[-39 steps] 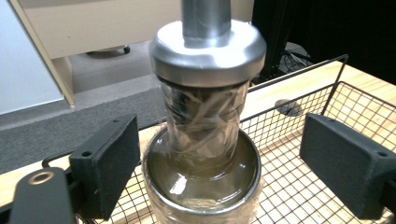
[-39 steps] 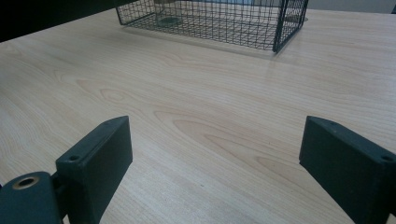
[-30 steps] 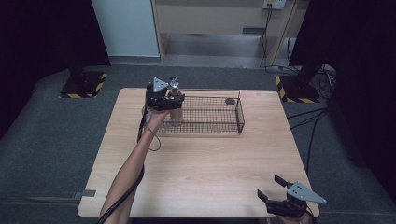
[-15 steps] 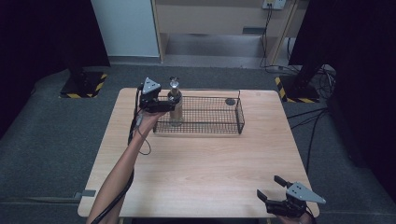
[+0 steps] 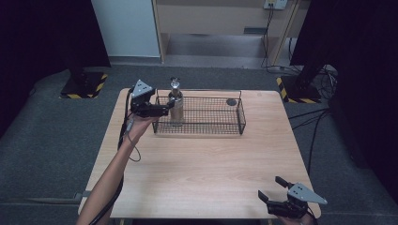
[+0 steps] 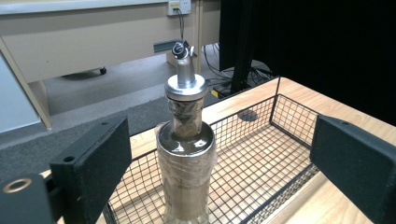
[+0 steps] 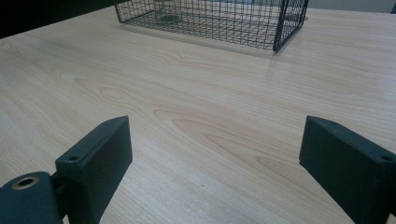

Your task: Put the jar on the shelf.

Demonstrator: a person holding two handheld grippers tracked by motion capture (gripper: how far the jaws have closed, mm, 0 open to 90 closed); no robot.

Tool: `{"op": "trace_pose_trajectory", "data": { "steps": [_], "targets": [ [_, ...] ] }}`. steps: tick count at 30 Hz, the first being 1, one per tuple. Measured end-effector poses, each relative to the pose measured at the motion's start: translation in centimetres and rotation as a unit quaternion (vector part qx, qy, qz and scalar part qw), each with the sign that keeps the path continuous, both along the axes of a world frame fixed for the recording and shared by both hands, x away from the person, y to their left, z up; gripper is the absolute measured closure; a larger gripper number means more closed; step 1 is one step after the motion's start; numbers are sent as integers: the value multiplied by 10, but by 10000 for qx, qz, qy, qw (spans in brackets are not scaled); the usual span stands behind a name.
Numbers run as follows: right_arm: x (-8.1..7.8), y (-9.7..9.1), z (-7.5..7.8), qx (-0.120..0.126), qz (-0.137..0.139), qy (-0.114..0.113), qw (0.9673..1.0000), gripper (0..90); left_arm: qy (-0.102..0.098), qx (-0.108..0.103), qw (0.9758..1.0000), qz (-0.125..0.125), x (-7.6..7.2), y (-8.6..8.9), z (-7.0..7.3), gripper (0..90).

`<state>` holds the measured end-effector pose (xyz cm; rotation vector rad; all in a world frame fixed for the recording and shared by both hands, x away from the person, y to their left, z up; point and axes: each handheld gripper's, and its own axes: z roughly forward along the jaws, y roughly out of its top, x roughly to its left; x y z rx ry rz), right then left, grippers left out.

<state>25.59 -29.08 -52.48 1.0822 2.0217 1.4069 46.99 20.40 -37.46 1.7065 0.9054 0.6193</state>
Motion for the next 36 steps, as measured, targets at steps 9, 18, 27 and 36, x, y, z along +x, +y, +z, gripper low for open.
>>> {"op": "trace_pose_trajectory", "data": {
  "steps": [9,18,27,36],
  "targets": [
    [0,0,0,4,-5,5,10000,95,-21,-23,9999,-111,-22,15,4,39],
    [0,0,0,12,-16,4,10000,94,-15,-82,9996,-285,-51,32,1,39],
    [0,0,0,-19,-24,-14,10000,90,-29,-109,9992,-388,-83,49,-8,39],
    [1,-1,-1,-30,-42,-14,10000,83,9,-174,9986,-498,-109,60,-21,39]
  ]
}}
